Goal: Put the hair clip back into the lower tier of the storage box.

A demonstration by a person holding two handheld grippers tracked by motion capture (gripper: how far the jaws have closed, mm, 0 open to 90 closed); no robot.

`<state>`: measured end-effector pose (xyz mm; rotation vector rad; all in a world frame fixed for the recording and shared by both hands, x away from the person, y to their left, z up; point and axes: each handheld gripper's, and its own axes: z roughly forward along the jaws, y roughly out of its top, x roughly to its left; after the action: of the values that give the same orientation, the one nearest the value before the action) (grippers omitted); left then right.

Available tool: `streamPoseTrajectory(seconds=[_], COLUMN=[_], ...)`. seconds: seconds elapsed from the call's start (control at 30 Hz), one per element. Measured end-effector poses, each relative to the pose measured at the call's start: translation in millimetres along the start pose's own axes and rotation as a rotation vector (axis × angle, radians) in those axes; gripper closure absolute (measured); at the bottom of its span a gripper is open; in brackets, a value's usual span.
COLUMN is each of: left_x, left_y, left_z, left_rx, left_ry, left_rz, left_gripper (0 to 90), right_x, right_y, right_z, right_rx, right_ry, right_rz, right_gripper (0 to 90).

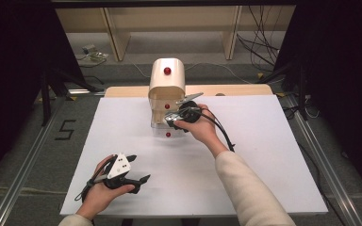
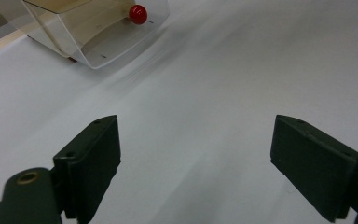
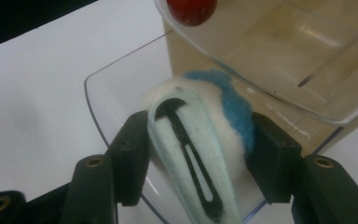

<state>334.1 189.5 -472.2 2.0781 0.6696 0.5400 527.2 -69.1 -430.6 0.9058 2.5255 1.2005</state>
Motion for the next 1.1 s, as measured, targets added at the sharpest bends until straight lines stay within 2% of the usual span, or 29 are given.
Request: streamPoseTrajectory(seconds=[0.53,0.87,1.1], left_x=[-0.2,-1.1,-0.6], left_y=[0.2,0.4,0.4], left_z=[0.2,1.6,1.4], left_rx=[0.001,0.004,0.007], left_ry=[-0.003,-0.007,-0.006], left_rz=[0.002,0.003,0.005], left_gripper=[15.9,16.0,16.0], right_x=[0.3,-0.5,3.3], right_y=[0.8,1.0,1.6], right_z=[9.3,12.4,7.6], right_rx=[0.002,-0.013,-0.011], right_ry=[-0.025,-0.037,-0.047], right_rz=[0.024,0.056,0.070], right_gripper=[43.3,36.2,33.0])
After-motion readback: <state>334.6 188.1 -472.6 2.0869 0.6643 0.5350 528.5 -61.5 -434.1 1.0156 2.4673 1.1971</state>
